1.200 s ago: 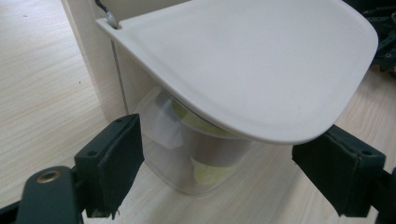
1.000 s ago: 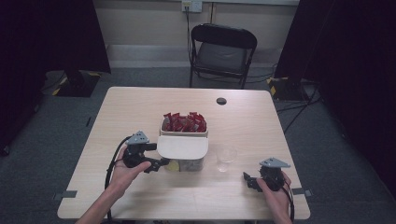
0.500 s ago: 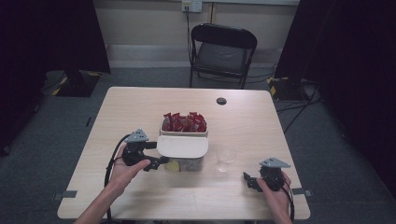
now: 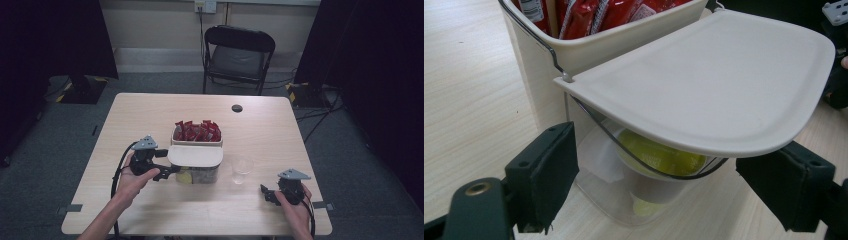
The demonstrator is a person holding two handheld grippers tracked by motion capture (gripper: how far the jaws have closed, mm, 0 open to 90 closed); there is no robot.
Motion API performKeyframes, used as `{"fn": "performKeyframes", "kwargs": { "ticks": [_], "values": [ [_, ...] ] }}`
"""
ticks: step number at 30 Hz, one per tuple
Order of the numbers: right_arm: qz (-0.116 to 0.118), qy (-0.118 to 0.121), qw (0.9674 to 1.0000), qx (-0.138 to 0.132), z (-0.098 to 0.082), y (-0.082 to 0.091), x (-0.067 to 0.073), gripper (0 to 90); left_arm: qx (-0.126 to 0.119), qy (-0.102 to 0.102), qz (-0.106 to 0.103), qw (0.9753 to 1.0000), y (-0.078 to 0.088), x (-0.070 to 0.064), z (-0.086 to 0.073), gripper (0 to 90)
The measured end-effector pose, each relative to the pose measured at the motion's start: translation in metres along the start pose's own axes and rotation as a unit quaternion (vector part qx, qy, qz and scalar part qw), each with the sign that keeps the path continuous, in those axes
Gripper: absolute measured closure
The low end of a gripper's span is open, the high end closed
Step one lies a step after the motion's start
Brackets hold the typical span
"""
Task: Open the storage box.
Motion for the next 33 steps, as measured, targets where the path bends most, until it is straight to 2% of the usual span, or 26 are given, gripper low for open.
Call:
{"fn": "performKeyframes", "kwargs": {
  "ticks": [11, 15, 18, 24, 33],
  "values": [
    [0.0, 0.0, 1.0, 0.0, 0.0, 0.0, 0.0, 12.1, -0.004, 0.008, 0.0, 1.0, 0.005, 0.006, 0.002, 16.6],
    [0.0, 0.0, 1.0, 0.0, 0.0, 0.0, 0.0, 12.1, -0.002, 0.007, -0.001, 1.0, 0.005, 0.006, 0.004, 16.5],
    [0.0, 0.0, 1.0, 0.0, 0.0, 0.0, 0.0, 12.1, -0.002, -0.002, 0.002, 1.0, 0.006, 0.005, 0.008, 16.8],
    [0.0, 0.0, 1.0, 0.0, 0.0, 0.0, 0.0, 12.1, -0.006, 0.004, -0.006, 1.0, 0.006, 0.004, 0.013, 16.4],
    [0.0, 0.0, 1.0, 0.0, 0.0, 0.0, 0.0, 12.1, -0.007, 0.005, -0.004, 1.0, 0.005, 0.007, 0.015, 16.0]
  ]
}}
Point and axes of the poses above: each handheld gripper's, and its own axes: y roughly backward along the jaws, z roughly out of its top, x roughly to its left, the point moved 6 cm from there along -y, roughly forward along the jaws, and after that the axes turned 14 degrees about -x, right-handed, at the moved point
